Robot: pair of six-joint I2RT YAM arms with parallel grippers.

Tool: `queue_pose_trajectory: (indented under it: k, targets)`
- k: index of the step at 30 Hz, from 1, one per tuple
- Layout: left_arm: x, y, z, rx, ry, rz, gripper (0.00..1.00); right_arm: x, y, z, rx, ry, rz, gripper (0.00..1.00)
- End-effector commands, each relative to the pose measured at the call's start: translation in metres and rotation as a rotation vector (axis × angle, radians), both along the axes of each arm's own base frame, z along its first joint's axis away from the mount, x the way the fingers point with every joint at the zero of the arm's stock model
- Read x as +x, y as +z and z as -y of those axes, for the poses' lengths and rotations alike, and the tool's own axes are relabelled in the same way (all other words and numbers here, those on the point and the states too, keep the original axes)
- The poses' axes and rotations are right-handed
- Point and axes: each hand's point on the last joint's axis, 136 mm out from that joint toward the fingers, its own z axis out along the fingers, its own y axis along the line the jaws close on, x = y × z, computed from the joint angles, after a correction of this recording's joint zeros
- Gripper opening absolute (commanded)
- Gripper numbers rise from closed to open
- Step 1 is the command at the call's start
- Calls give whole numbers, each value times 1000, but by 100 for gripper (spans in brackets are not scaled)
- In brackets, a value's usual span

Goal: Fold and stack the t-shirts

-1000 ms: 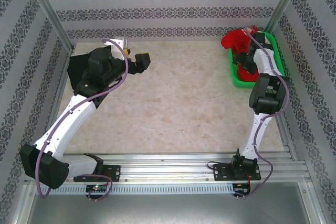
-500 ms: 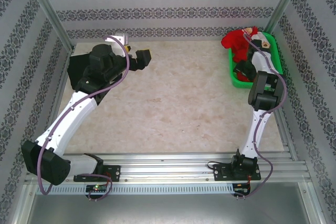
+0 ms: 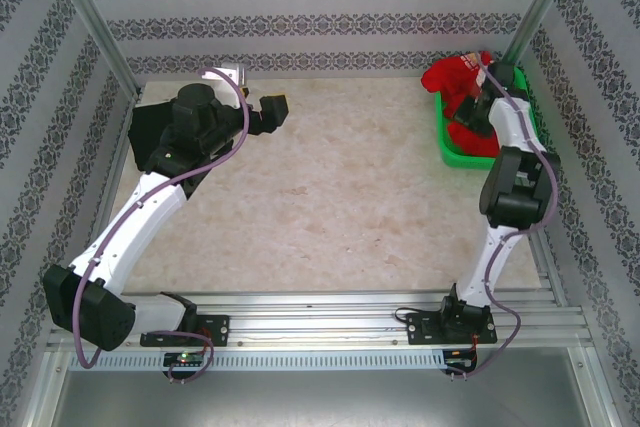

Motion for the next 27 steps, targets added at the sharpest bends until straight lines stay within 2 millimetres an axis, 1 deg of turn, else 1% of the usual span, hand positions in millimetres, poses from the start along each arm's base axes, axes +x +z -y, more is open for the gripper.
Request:
queue_pose_trajectory:
  k: [1, 3, 4, 6, 7, 9, 10, 12, 14, 15, 16, 18, 19, 20, 22, 24, 25, 26, 27]
  targets:
    - [-4, 13, -16, -3, 44, 47, 100, 4, 150, -26, 16, 75, 419, 0]
    - [-3, 15, -22, -13, 61, 58, 100, -8, 207, -41, 54, 105, 557, 0]
    - [-2, 16, -24, -15, 70, 61, 100, -13, 231, -51, 78, 132, 613, 0]
    - [3, 20, -26, -20, 86, 69, 100, -28, 288, -82, 128, 221, 734, 0]
    - [4, 25, -27, -23, 90, 79, 100, -36, 312, -98, 154, 268, 779, 0]
    - [10, 37, -30, -28, 107, 97, 100, -57, 369, -141, 253, 409, 880, 0]
    - [12, 42, -31, -24, 111, 106, 100, -69, 394, -160, 289, 478, 926, 0]
    - [16, 59, -33, -17, 122, 145, 100, -102, 446, -205, 328, 635, 1025, 0]
    - [18, 76, -37, -12, 137, 190, 100, -132, 485, -239, 383, 753, 1107, 0]
    - [18, 87, -41, -7, 147, 216, 100, -150, 507, -252, 429, 800, 1160, 0]
    - [19, 95, -45, -3, 159, 234, 100, -161, 521, -260, 473, 821, 1195, 0]
    - [17, 115, -56, 2, 189, 272, 100, -176, 546, -271, 609, 855, 1255, 0]
    - [15, 124, -63, 0, 208, 287, 100, -179, 551, -273, 665, 864, 1263, 0]
    - [12, 132, -71, -3, 228, 298, 99, -175, 551, -274, 710, 864, 1250, 0]
    - [5, 144, -86, -10, 266, 317, 100, -159, 534, -277, 704, 838, 1171, 0]
    - [-1, 148, -97, -4, 293, 328, 100, -136, 499, -285, 643, 821, 1053, 0]
    - [-5, 148, -99, 7, 294, 335, 100, -123, 478, -288, 618, 816, 995, 0]
    - [-7, 145, -99, 20, 289, 334, 100, -106, 448, -288, 582, 780, 916, 0]
    - [-9, 142, -96, 21, 276, 333, 100, -95, 425, -286, 552, 750, 869, 0]
